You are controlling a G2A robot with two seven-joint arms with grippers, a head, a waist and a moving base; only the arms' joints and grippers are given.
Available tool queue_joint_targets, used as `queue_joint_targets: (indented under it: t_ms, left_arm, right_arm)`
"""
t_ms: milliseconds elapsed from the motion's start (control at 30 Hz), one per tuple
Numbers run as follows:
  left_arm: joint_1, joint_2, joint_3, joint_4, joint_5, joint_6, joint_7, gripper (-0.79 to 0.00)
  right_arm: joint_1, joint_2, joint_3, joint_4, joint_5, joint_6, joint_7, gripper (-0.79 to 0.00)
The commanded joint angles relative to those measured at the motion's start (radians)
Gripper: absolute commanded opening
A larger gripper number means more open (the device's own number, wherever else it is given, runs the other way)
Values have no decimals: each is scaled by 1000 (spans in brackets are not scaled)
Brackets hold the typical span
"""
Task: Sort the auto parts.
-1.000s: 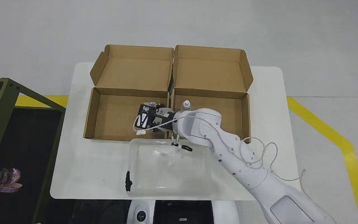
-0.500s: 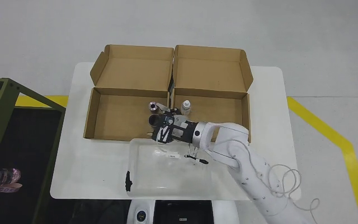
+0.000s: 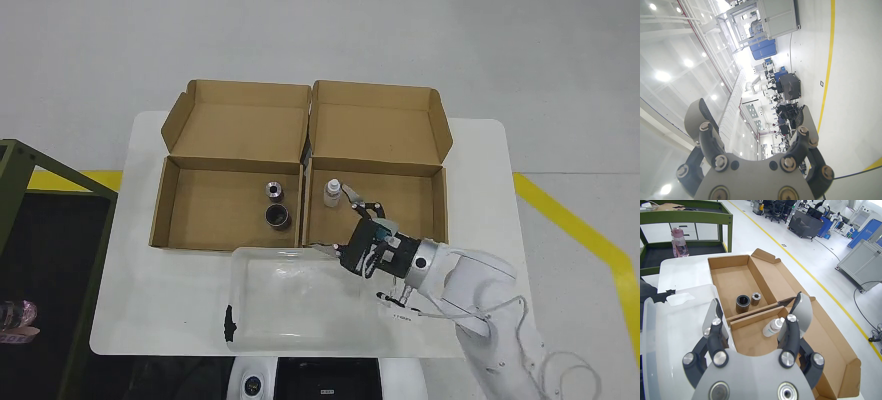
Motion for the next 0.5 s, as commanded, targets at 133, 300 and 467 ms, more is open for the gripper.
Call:
queue_joint_targets:
  t_ms: [133,300,467]
  left_arm:
    - [0,0,0,0,0,0,0,0]
    - [0,0,0,0,0,0,0,0]
    - [0,0,0,0,0,0,0,0]
  right_arm:
    - [-114,19,100,-23,-33,2,-111,-108]
    - [-198,32,186,-31,-59,11,-202,-55]
    - [-276,44,281,-40,-65,25,-291,-37]
